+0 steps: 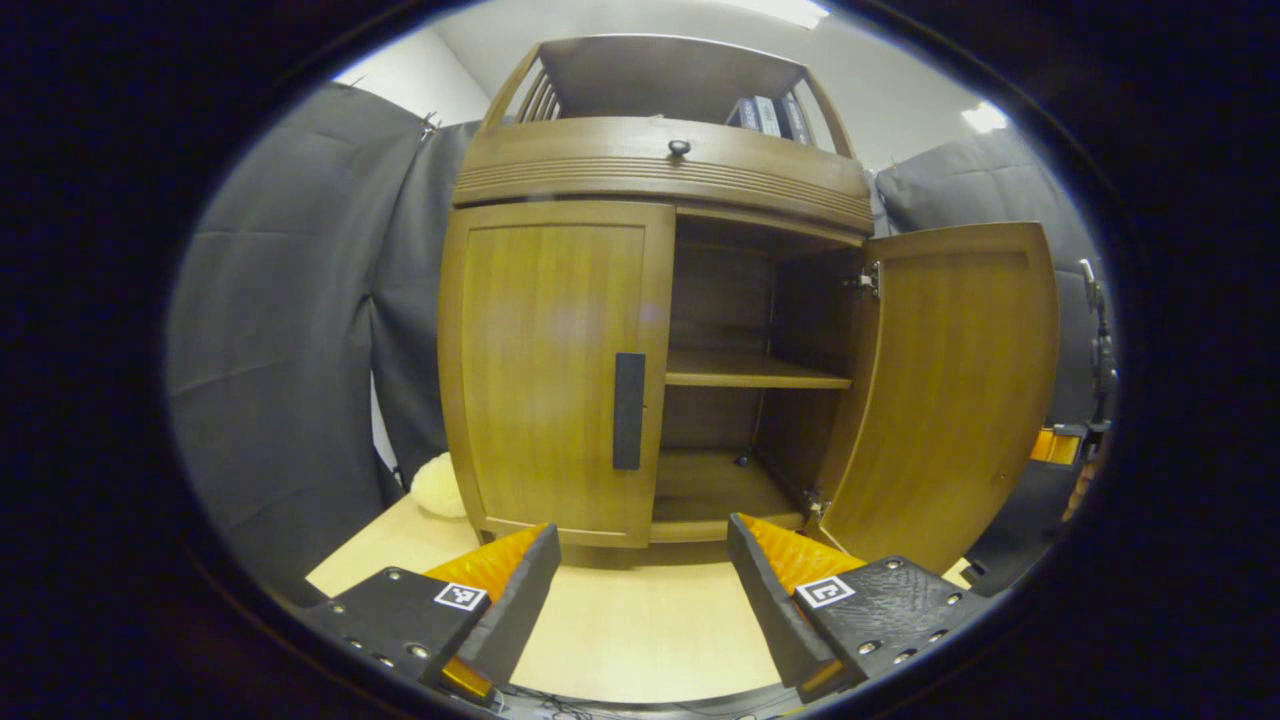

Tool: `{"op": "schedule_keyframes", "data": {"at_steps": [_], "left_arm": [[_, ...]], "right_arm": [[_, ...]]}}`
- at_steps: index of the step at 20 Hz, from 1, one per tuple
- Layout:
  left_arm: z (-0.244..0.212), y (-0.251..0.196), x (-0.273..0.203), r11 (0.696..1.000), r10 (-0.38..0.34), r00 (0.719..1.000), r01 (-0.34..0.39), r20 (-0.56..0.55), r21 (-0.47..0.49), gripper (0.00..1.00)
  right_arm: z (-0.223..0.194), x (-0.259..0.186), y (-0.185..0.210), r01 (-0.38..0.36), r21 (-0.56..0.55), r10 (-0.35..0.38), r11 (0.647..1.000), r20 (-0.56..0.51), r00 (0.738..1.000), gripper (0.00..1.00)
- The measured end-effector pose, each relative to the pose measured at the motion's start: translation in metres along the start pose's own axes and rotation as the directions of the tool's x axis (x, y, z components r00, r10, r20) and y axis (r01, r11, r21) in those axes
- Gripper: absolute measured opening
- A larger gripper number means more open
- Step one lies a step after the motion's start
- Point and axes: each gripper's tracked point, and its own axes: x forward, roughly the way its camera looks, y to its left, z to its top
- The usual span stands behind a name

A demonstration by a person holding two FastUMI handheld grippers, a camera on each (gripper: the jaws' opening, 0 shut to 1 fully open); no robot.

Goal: Open the right door of the double-door shoe cabinet with the right hand, and open the left door with the left hand.

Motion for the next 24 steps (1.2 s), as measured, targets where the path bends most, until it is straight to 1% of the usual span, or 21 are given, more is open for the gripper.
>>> {"op": "schedule_keyframes", "data": {"at_steps": [2, 5, 7, 8, 9, 10, 12, 14, 15, 16, 19, 21, 24], "left_arm": [[0.001, 0.003, -0.003, 0.999, 0.035, 0.999, -0.035, -0.006, 0.008, 0.97], [0.005, 0.009, -0.008, 0.996, 0.092, 0.996, -0.092, 0.005, 0.006, 0.97], [0.005, 0.01, -0.008, 0.994, 0.108, 0.994, -0.108, 0.018, -0.005, 0.97], [0.004, 0.009, -0.009, 0.995, 0.104, 0.994, -0.104, 0.018, -0.009, 0.98], [0.005, 0.009, -0.009, 0.996, 0.094, 0.995, -0.094, 0.016, -0.009, 0.97], [0.006, 0.009, -0.011, 0.996, 0.086, 0.996, -0.086, 0.019, -0.003, 0.98], [0.01, 0.01, -0.011, 0.998, 0.068, 0.997, -0.069, 0.035, 0.01, 0.98], [0.011, 0.011, -0.01, 0.999, 0.047, 0.998, -0.047, 0.047, 0.003, 0.98], [0.01, 0.01, -0.009, 0.999, 0.037, 0.998, -0.037, 0.048, -0.007, 0.98], [0.011, 0.011, -0.009, 0.999, 0.029, 0.998, -0.028, 0.047, -0.018, 0.98], [0.011, 0.015, -0.011, 0.999, 0.014, 0.999, -0.012, 0.051, -0.034, 0.98], [0.012, 0.015, -0.013, 0.999, 0.008, 0.998, -0.006, 0.059, -0.036, 0.98], [0.011, 0.017, -0.013, 0.999, 0.007, 0.996, -0.003, 0.088, -0.047, 0.97]], "right_arm": [[0.0, 0.0, 0.0, -0.027, -0.013, 0.027, 1.0, 0.01, 1.0, 0.02], [-0.001, -0.001, 0.0, -0.06, -0.034, 0.06, 0.998, 0.011, 0.998, 0.02], [-0.001, -0.002, -0.001, -0.068, -0.046, 0.068, 0.997, 0.01, 0.998, 0.02], [-0.001, -0.003, -0.001, -0.063, -0.054, 0.063, 0.997, 0.006, 0.998, 0.02], [-0.003, -0.004, -0.001, -0.053, -0.06, 0.053, 0.997, 0.003, 0.999, 0.05], [-0.003, -0.008, -0.001, -0.041, -0.064, 0.041, 0.997, 0.001, 0.999, 0.02], [-0.007, -0.02, -0.001, -0.009, -0.067, 0.009, 0.998, -0.011, 1.0, 0.02], [-0.013, -0.038, -0.001, 0.043, -0.087, -0.046, 0.995, -0.025, 0.999, 0.02], [-0.015, -0.048, -0.002, 0.073, -0.098, -0.076, 0.992, -0.025, 0.997, 0.05], [-0.018, -0.057, 0.002, 0.096, -0.099, -0.099, 0.99, -0.03, 0.995, 0.04], [-0.029, -0.082, 0.03, 0.105, -0.088, -0.11, 0.991, -0.062, 0.992, 0.02], [-0.03, -0.088, 0.057, 0.1, -0.082, -0.106, 0.992, -0.062, 0.992, 0.02], [-0.029, -0.082, 0.114, 0.049, -0.043, -0.052, 0.998, -0.06, 0.997, 0.07]]}}
